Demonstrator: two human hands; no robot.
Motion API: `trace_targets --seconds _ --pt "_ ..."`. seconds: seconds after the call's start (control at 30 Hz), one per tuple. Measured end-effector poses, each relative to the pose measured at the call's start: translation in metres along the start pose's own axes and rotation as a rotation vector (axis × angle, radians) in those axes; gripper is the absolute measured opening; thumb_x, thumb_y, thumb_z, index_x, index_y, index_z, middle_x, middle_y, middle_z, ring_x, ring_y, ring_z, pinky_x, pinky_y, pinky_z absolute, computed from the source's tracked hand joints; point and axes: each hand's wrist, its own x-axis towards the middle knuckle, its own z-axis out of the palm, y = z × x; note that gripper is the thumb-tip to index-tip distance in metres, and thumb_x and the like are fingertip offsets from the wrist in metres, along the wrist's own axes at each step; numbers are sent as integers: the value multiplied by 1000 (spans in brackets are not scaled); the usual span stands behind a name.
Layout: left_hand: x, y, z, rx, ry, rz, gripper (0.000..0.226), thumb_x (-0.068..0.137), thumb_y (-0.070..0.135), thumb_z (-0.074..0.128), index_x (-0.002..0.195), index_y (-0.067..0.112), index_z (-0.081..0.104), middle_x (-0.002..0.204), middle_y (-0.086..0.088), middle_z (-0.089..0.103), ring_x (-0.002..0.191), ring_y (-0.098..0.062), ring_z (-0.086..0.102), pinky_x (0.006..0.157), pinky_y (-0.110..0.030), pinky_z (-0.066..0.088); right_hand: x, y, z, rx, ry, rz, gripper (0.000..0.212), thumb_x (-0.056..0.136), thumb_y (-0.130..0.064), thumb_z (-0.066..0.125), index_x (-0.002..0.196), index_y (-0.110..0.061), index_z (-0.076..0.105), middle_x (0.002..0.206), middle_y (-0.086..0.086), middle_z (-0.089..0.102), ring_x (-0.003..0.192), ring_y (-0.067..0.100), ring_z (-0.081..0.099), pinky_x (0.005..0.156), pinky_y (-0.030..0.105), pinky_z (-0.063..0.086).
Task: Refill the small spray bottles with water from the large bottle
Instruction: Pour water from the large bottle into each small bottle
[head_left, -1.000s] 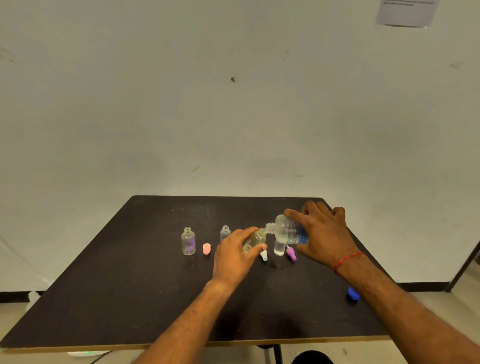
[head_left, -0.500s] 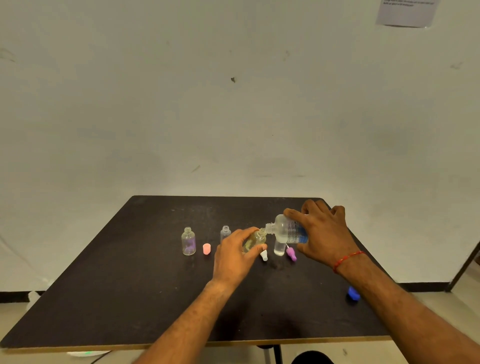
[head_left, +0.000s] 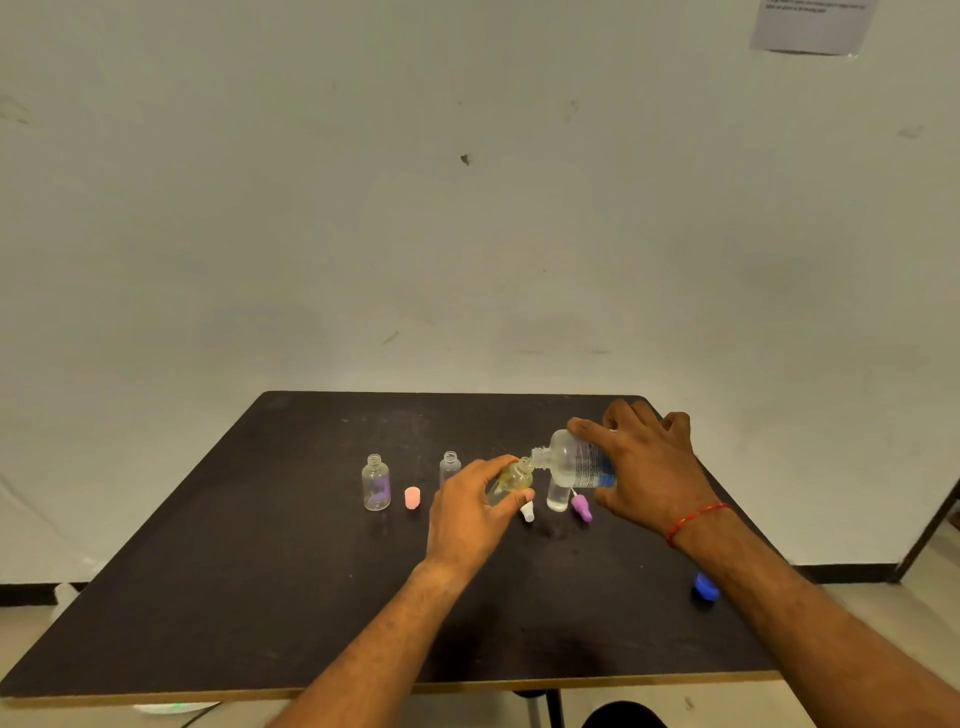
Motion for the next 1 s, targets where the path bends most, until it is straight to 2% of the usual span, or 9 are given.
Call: trace_targets --seconds 0.2,0.33,0.53,0.7,0.8,0.87,0.93,1.0 --pt "1 -2 3 -3 1 1 47 83 51 79 128 39 67 103 31 61 98 14 58 85 -13 48 -1 1 1 1 -5 10 76 74 -51 69 140 -46 32 119 -3 43 115 17 40 93 43 33" --pt "1 -1 4 -6 2 11 48 83 50 79 128 37 67 109 27 63 100 14 59 86 -11 47 -2 1 4 6 -16 23 79 74 -54 69 141 -46 28 122 -4 43 117 17 40 97 44 33" --pt "1 0 7 -7 7 11 48 82 50 80 127 36 68 108 31 62 100 21 56 82 -2 42 -7 4 14 45 -21 50 81 73 -64 68 142 -43 30 122 -5 46 116 16 44 99 45 33" --pt "3 0 12 -34 6 27 46 82 51 79 125 36 69 94 55 56 101 31 50 81 7 36 -12 5 27 116 -12 93 76 73 -64 68 137 -42 34 118 -7 53 109 15 52 97 45 31" --pt "6 -1 14 -19 -13 -2 46 85 52 77 127 36 68 98 41 63 100 29 53 78 6 38 -17 5 34 184 6 142 70 74 -68 63 133 -41 36 115 -11 58 105 12 56 94 44 31" --pt "8 -3 15 -1 -35 -35 44 87 52 75 127 36 66 107 29 69 101 21 58 77 2 42 -21 6 39 246 8 181 65 73 -70 60 127 -40 39 115 -13 59 102 11 58 91 43 32" --pt "12 -7 17 16 -43 -69 40 89 50 74 126 35 66 112 22 71 104 8 63 81 -6 46 -24 8 43 310 -2 233 60 72 -71 59 120 -40 40 113 -15 59 98 9 58 87 41 33" --pt "17 -11 19 52 -42 -111 37 91 48 72 125 35 65 112 18 72 104 0 65 87 -22 52 -29 10 48 364 -3 286 58 71 -72 60 115 -40 41 109 -16 60 92 8 58 85 40 34"
